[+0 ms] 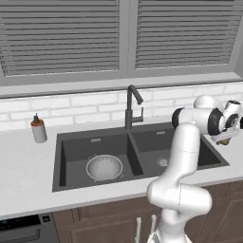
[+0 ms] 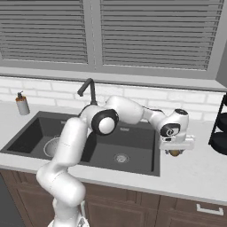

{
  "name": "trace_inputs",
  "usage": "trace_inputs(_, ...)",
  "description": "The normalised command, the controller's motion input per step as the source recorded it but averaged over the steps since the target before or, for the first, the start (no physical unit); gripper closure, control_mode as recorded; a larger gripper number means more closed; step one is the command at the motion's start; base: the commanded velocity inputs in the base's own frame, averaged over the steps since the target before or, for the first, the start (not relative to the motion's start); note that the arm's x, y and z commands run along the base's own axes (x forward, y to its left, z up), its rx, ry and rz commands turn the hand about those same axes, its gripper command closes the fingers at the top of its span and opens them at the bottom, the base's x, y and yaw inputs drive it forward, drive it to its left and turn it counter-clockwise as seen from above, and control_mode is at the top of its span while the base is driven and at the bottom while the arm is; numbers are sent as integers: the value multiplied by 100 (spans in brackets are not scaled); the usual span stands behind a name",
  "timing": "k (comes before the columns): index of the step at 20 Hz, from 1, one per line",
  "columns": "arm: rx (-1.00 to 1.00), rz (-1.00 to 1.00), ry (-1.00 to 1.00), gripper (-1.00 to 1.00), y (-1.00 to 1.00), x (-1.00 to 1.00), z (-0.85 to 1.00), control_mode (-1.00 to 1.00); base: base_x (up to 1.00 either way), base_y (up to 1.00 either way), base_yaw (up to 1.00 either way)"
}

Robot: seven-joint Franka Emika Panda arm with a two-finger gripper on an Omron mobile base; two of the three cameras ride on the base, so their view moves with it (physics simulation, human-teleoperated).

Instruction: Put the colander in the sink, put the kiwi in the colander, and turn on the sink faucet and pour water over the colander.

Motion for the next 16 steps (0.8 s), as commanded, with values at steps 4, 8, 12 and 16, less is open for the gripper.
trace_inputs(4,-1,9,-8,100,62,-19,-16,-100,0,0,0)
trace_inputs(8,-7,53,-4,100,79,-27,1,-100,0,0,0)
trace_inputs(12,-8,74,0,100,67,-26,9,-100,0,0,0)
trace_inputs(16,-9,81,2,100,55,-30,20,-100,0,0,0)
